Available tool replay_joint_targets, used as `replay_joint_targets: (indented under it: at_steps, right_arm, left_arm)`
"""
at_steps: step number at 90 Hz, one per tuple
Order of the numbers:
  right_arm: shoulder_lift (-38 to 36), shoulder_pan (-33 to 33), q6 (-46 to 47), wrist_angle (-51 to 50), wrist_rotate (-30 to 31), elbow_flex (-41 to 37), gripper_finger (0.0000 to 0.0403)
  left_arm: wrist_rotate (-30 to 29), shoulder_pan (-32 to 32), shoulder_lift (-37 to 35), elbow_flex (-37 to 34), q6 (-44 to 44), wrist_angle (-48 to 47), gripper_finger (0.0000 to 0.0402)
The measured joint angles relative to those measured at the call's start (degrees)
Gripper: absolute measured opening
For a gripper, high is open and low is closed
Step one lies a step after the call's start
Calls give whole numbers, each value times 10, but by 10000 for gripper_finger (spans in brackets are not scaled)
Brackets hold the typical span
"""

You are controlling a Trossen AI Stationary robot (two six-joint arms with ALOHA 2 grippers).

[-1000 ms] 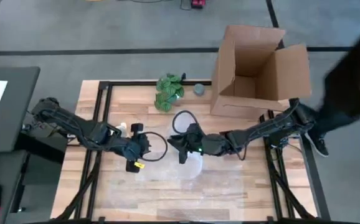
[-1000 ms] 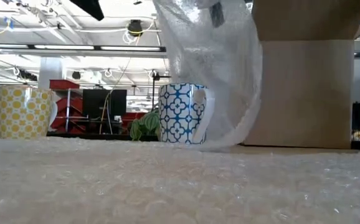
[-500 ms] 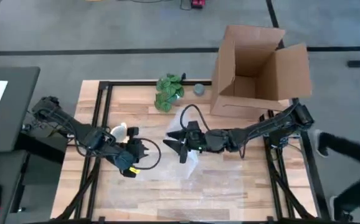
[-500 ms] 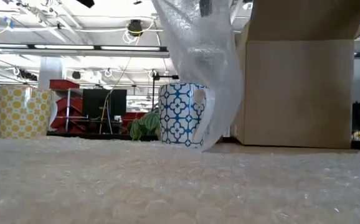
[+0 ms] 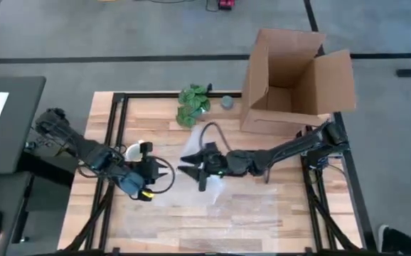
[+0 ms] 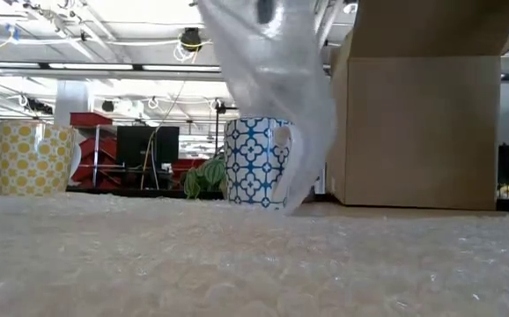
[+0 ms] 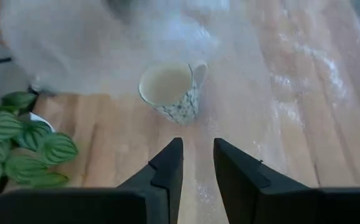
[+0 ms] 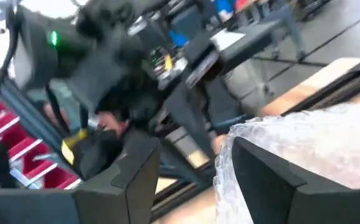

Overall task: Wrap mug
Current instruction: Wrap the blue cup with the bubble wrap

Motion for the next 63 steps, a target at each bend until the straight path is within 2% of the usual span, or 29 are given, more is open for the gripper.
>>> replay_joint_targets:
  at_steps: [35, 49, 63]
  right_arm:
    - [130, -24, -8, -146, -104, 146, 235]
    - [161, -35, 1, -158, -139, 165, 258]
    - [166, -47, 6, -177, -173, 167, 260]
  left_arm:
    - [-43, -44, -38, 0, -20, -6, 71]
    - [-47, -54, -38, 0, -30, -8, 71]
    - [-48, -63, -38, 0, -37, -8, 71]
